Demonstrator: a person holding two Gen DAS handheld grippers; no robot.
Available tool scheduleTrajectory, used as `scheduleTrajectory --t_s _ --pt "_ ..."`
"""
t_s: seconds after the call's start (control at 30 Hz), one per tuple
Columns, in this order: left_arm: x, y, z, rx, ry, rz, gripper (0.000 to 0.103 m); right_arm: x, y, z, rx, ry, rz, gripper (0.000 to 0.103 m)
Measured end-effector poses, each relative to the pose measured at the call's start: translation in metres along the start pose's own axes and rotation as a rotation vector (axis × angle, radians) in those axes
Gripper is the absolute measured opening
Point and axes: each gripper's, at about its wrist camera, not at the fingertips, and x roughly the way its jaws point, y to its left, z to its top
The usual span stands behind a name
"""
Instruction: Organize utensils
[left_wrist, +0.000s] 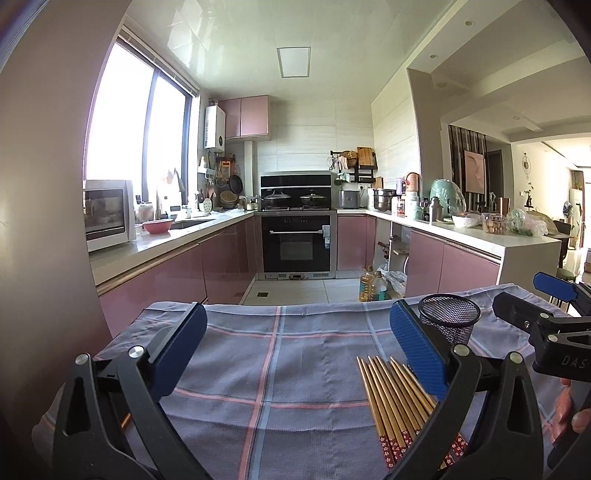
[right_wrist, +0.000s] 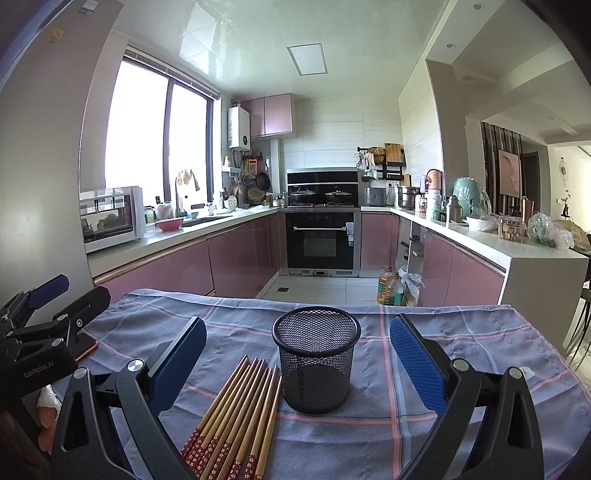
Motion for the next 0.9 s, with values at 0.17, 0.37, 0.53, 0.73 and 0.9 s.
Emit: scheduleTrajectory --t_s 0.17,0.37,0.53,0.73,0.9 --pt "-0.0025 -0.0029 -0.0007 0.004 -0.013 -0.008 0.098 -0.0002 -0.0019 -0.0017 0.007 -0.003 -0.008 0.096" --pt "-0.0011 -0.0047 -0.0010 0.008 -0.022 -0.013 0.098 -0.0010 -0.0022 -0.0022 0.005 -0.011 -0.010 0.096" --pt "-0.0016 -0.0062 -0.0016 0.008 -0.023 -0.016 0.098 0.0002 -0.0024 -0.0024 0.011 -0.011 -0.007 0.096" --pt "-0.0014 -0.0064 -0.0012 0.006 -0.025 -0.016 0.098 0.0006 -0.0028 -0.0034 0.013 -0.011 -0.006 0.096" --pt "-0.0008 -0.0076 -0.0004 0.004 -0.025 -0.020 0.098 0.0021 -0.0024 -0.0043 0.013 -0.008 -0.006 0.096"
